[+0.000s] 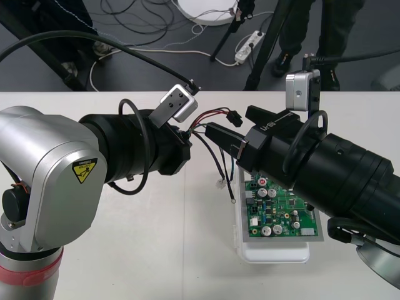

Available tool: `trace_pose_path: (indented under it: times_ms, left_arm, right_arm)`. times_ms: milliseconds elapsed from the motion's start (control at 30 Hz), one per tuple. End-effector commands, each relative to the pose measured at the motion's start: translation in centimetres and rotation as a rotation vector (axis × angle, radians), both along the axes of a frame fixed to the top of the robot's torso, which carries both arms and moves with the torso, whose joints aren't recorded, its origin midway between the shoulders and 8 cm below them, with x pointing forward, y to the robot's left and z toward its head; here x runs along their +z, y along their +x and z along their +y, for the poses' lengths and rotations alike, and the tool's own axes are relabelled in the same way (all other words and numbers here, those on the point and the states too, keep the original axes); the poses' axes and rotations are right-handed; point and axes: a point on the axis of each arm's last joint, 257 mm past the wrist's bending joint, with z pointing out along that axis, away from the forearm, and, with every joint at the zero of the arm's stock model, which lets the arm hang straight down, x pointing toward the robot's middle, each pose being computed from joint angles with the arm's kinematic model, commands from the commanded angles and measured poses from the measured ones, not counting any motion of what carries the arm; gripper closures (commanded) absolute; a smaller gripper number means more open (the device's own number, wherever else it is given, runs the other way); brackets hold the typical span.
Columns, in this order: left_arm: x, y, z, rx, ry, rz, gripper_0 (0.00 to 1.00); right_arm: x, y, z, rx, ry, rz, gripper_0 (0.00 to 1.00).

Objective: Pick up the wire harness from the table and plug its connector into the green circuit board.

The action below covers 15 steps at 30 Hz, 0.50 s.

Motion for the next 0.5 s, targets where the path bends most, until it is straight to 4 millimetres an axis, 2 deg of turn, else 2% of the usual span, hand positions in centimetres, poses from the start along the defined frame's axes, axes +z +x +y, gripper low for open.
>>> trace_pose_path:
  times_ms: [33, 200, 233, 267, 333, 367, 400, 500]
  left_arm:
    - [3.7, 1.1, -1.5, 0.031, -0.116, -0.057, 1.00]
    - [3.7, 1.1, -1.5, 0.031, -0.116, -0.057, 1.00]
    - [3.7, 1.1, -1.5, 0.031, -0.116, -0.057, 0.99]
    - [3.7, 1.1, -1.5, 0.031, -0.116, -0.057, 0.99]
    - [3.7, 1.1, -1.4, 0.032, -0.116, -0.057, 1.00]
    - [3.7, 1.1, -1.4, 0.033, -0.117, -0.056, 1.00]
    - [3.6, 1.1, -1.4, 0.033, -0.116, -0.056, 1.00]
    - [3.7, 1.1, -1.4, 0.033, -0.116, -0.057, 0.99]
  right_arm:
    - [1.6, -0.3, 0.8, 0.019, 0.040, -0.004, 0.00]
    - [1.7, -0.2, 0.6, 0.015, 0.036, -0.010, 0.00]
    - [1.7, -0.2, 0.6, 0.015, 0.036, -0.010, 0.06]
    - [1.8, -0.1, 0.6, 0.013, 0.034, -0.012, 0.17]
    - [2.0, 0.0, 0.5, 0.011, 0.037, -0.015, 0.57]
    - [2.1, 0.0, 0.4, 0.010, 0.039, -0.018, 0.63]
    - [2.3, 0.1, 0.4, 0.008, 0.040, -0.021, 0.74]
    - [2.6, 0.3, 0.2, 0.003, 0.044, -0.027, 0.87]
